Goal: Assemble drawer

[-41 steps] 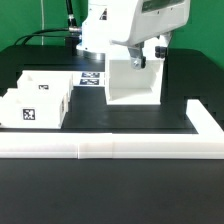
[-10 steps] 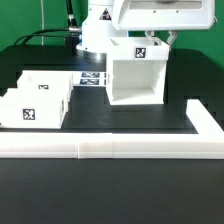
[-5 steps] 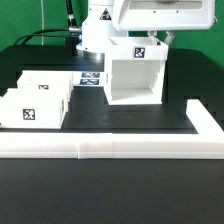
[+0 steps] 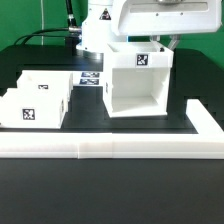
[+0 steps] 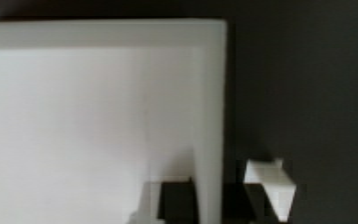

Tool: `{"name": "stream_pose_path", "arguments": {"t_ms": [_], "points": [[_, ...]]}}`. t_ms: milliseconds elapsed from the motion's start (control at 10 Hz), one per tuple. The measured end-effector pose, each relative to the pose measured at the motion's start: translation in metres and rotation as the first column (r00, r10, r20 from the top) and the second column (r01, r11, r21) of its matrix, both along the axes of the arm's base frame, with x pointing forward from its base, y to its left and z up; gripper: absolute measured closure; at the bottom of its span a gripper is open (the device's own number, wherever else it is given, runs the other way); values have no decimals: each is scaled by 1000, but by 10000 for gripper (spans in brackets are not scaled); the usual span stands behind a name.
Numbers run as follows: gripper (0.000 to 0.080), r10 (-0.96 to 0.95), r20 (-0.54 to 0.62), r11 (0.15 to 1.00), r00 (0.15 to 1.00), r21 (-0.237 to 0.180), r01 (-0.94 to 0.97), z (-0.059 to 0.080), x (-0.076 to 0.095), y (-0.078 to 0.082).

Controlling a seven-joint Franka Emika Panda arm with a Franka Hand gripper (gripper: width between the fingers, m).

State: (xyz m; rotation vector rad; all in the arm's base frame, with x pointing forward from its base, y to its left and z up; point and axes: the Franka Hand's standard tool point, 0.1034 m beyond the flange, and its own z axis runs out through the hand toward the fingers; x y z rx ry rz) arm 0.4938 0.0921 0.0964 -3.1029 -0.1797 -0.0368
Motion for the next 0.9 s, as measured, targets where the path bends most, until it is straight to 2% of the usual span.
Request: {"name": "stream_pose_path", "arguments": {"t_ms": [300,500,800,900], "points": [[762,-23,43,1000,999,10,22,0,51,-5],[762,-35,67,999,997,19,34,1,73,-3],[762,-37,68,999,997,19,36,1,74,-3],[762,-126,63,992,990,35,124,2,74,-1]]}}
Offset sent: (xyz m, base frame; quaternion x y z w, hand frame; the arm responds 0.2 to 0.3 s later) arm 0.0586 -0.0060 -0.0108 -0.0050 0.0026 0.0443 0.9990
